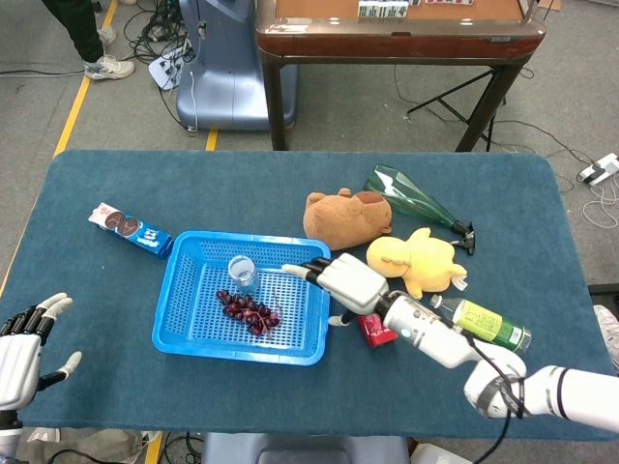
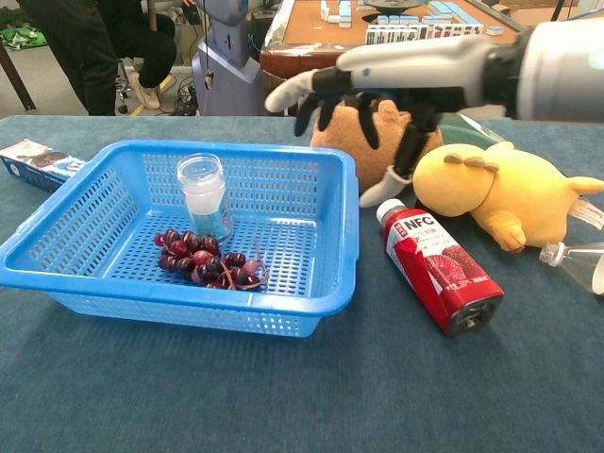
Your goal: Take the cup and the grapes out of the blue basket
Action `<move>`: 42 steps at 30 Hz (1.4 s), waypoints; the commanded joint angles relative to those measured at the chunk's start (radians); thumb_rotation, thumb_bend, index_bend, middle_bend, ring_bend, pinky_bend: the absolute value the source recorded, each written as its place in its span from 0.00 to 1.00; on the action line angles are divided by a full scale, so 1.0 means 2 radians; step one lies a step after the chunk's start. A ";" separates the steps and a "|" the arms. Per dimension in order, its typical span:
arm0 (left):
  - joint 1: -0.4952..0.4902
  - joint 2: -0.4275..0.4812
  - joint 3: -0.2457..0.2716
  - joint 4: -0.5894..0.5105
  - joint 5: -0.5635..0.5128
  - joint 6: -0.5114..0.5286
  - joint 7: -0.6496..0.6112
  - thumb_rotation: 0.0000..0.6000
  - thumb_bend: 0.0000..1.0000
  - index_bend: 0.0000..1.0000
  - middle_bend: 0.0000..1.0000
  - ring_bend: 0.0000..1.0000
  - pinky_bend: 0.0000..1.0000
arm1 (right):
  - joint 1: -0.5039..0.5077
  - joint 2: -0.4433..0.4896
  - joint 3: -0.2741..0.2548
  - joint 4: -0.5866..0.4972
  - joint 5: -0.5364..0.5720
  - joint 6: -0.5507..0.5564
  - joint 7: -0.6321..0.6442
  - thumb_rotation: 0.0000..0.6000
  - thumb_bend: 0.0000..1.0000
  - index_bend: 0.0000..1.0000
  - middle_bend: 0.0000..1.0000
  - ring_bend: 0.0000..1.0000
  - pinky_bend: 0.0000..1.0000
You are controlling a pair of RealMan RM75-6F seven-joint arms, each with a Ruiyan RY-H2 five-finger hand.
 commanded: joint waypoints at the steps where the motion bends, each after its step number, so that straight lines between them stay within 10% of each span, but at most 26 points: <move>1: 0.000 0.001 0.000 0.000 0.000 0.000 -0.001 1.00 0.24 0.24 0.19 0.20 0.23 | 0.043 -0.046 0.016 0.038 0.039 -0.026 -0.035 1.00 0.07 0.06 0.18 0.18 0.43; 24: 0.006 0.006 -0.001 0.009 -0.006 0.002 -0.012 1.00 0.24 0.24 0.19 0.20 0.23 | 0.196 -0.220 0.026 0.261 0.202 -0.066 -0.085 1.00 0.13 0.06 0.20 0.18 0.43; 42: 0.009 0.009 -0.002 0.020 -0.012 0.000 -0.027 1.00 0.24 0.24 0.19 0.20 0.23 | 0.236 -0.266 0.009 0.326 0.256 -0.067 -0.091 1.00 0.24 0.20 0.30 0.26 0.45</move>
